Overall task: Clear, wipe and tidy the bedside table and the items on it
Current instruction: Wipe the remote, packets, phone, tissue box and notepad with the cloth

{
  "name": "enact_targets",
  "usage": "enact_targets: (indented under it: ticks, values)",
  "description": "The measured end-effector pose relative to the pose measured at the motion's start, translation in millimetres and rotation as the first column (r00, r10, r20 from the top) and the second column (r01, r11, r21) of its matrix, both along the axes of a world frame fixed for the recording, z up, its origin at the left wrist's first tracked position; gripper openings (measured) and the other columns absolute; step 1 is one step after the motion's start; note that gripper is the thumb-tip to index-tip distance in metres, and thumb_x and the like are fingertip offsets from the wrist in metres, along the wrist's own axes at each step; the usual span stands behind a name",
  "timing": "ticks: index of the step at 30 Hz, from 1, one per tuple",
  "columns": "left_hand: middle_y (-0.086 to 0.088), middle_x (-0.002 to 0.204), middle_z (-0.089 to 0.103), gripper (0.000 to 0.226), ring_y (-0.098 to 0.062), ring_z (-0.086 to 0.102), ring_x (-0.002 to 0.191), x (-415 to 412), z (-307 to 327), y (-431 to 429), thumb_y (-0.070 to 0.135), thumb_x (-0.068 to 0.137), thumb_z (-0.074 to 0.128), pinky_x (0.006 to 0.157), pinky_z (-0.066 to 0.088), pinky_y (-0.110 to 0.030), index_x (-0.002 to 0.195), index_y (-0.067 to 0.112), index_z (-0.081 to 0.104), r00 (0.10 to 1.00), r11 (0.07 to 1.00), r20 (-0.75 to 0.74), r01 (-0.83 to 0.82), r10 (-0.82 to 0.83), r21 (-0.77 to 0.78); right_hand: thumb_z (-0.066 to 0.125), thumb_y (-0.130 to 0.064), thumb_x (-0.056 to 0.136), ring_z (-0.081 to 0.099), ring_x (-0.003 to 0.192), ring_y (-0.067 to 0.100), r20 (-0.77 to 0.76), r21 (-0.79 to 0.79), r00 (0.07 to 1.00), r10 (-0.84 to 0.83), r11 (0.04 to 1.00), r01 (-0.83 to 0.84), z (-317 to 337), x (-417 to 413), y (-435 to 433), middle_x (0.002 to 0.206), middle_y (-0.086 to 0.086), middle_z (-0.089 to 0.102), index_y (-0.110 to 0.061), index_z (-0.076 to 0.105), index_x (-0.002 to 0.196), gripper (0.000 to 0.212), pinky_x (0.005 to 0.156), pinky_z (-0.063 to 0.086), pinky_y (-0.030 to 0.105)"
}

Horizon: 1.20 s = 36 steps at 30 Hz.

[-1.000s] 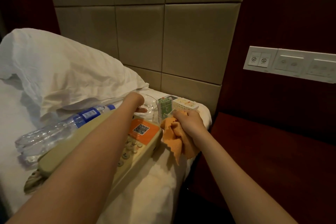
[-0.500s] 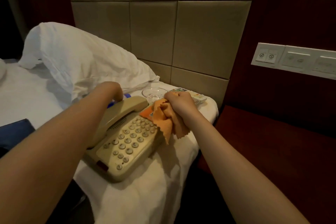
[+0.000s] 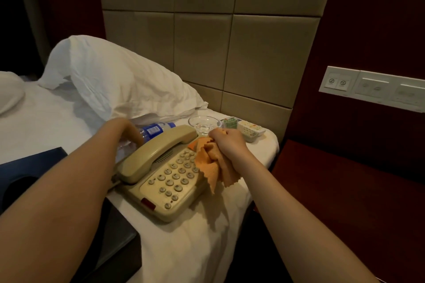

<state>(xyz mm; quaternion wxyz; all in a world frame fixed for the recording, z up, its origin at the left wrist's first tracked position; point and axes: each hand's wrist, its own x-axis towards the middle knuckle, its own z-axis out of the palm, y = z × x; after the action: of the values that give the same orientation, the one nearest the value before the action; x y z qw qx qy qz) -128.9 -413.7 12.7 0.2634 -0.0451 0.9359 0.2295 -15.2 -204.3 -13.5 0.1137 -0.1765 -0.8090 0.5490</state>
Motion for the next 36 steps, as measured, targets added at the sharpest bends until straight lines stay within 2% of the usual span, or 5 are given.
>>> enact_targets:
  ticks: [14,22,29,33,36]
  values:
    - [-0.017,0.136,0.043,0.063,-0.031,0.040,0.124,14,31,-6,0.023,0.085,0.066,0.091,0.035,-0.037,0.136,0.001,0.037,0.991,0.987,-0.012,0.129,-0.130,-0.094,0.054,-0.030,0.087,0.058,0.083,0.023,0.052,-0.230,0.997,-0.063,0.970,0.073,1,1,-9,0.087,0.008,0.064,-0.011,0.063,0.089,0.021,0.074,0.046,0.032]
    - [-0.016,0.094,0.052,0.017,-0.024,0.049,0.072,39,71,23,0.016,0.088,0.062,0.059,0.039,-0.028,0.096,0.002,0.056,0.969,0.960,-0.140,0.226,-0.204,0.165,0.051,-0.037,0.093,0.061,0.097,0.023,0.060,-0.679,0.990,-0.128,0.721,0.135,13,-1,-31,0.106,0.007,0.066,-0.013,0.056,0.116,0.033,0.088,0.051,0.036]
    - [-0.006,0.080,0.059,0.019,-0.019,0.057,0.073,97,106,77,0.027,0.090,0.059,0.069,0.047,-0.030,0.085,0.008,0.056,0.893,0.881,-0.249,0.428,-0.376,0.203,0.031,-0.063,0.092,0.061,0.092,0.028,-0.368,-0.841,0.930,0.017,0.420,-0.340,33,21,-37,0.100,0.014,0.066,-0.013,0.060,0.109,0.060,0.089,0.048,0.042]
    - [-0.005,0.085,0.062,0.021,-0.020,0.062,0.079,114,111,99,0.032,0.086,0.062,0.074,0.051,-0.030,0.089,0.013,0.054,0.844,0.829,-0.275,0.519,-0.460,0.209,0.029,-0.056,0.095,0.067,0.067,0.015,-0.438,-0.798,0.897,-0.058,0.486,-0.358,43,47,-15,0.075,0.006,0.070,-0.011,0.058,0.113,0.056,0.063,0.054,0.027]
    - [-0.005,0.088,0.066,0.029,-0.018,0.065,0.077,122,108,116,0.036,0.083,0.065,0.068,0.053,-0.028,0.100,0.014,0.055,0.829,0.796,-0.258,0.554,-0.497,0.246,0.034,-0.055,0.095,0.060,0.083,0.018,-0.398,-0.769,0.909,-0.122,0.586,-0.257,49,70,0,0.093,0.009,0.063,-0.007,0.047,0.136,0.065,0.082,0.048,0.031]
